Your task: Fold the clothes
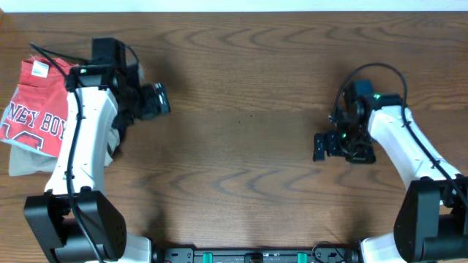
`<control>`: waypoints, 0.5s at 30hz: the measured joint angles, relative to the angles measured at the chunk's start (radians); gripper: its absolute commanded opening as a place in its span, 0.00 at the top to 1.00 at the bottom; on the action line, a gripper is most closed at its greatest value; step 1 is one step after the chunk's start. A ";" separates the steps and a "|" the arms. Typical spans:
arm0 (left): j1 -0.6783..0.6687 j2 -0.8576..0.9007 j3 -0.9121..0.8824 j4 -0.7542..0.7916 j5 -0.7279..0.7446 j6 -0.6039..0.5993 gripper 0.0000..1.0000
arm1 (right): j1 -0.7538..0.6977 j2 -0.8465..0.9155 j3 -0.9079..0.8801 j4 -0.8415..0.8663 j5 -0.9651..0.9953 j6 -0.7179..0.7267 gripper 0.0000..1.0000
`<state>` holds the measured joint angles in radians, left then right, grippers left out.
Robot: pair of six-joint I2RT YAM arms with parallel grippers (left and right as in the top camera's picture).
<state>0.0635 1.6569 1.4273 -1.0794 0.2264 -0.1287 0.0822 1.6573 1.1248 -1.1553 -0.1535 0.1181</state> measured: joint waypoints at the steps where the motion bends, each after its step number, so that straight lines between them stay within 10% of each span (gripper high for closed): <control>1: -0.004 0.000 0.000 -0.049 0.000 0.000 0.02 | 0.000 0.000 0.036 -0.025 -0.001 -0.009 0.01; 15: -0.006 -0.190 -0.060 -0.223 -0.032 0.026 0.02 | 0.000 -0.301 0.123 -0.052 0.031 -0.039 0.01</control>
<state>0.0578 1.4670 1.3670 -1.3022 0.1944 -0.1028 0.0822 1.3563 1.2480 -1.2076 -0.1226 0.0788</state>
